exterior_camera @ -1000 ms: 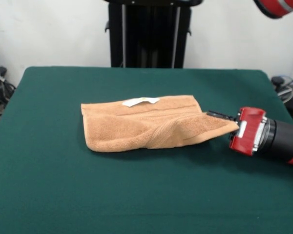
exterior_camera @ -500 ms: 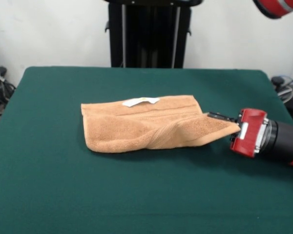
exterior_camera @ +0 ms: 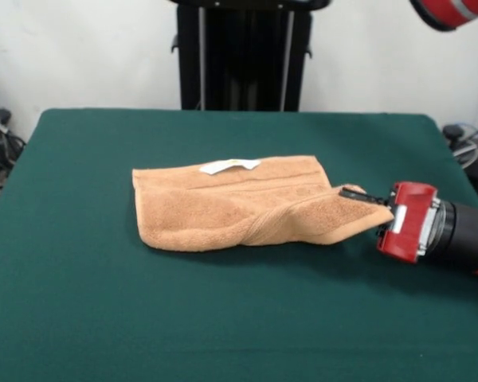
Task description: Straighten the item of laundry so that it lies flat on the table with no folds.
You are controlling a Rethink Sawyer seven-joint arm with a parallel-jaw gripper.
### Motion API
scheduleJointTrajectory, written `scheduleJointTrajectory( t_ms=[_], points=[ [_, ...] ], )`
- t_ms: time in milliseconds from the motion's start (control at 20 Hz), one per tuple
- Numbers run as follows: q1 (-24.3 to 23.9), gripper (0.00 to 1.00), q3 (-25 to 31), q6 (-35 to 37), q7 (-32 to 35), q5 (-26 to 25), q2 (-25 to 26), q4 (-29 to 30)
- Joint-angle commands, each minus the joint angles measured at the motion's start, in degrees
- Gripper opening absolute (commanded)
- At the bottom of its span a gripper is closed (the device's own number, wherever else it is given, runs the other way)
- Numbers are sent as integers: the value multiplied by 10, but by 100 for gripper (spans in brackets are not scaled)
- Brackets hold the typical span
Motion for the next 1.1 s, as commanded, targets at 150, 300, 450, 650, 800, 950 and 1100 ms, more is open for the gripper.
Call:
scheduleJointTrajectory(
  t_ms=[150,300,450,650,800,950,1100],
  points=[
    [-38,0,-75,90,108,31,-19,-60],
    [-51,0,-92,105,130,42,-26,-68],
    [-65,0,-96,124,102,50,-37,-79],
    [-85,0,-121,143,94,62,-51,-97],
    [-93,0,-138,154,104,73,-58,-102],
    [-95,0,-150,156,115,83,-58,-101],
    [-97,0,-162,161,129,92,-57,-99]
  ],
)
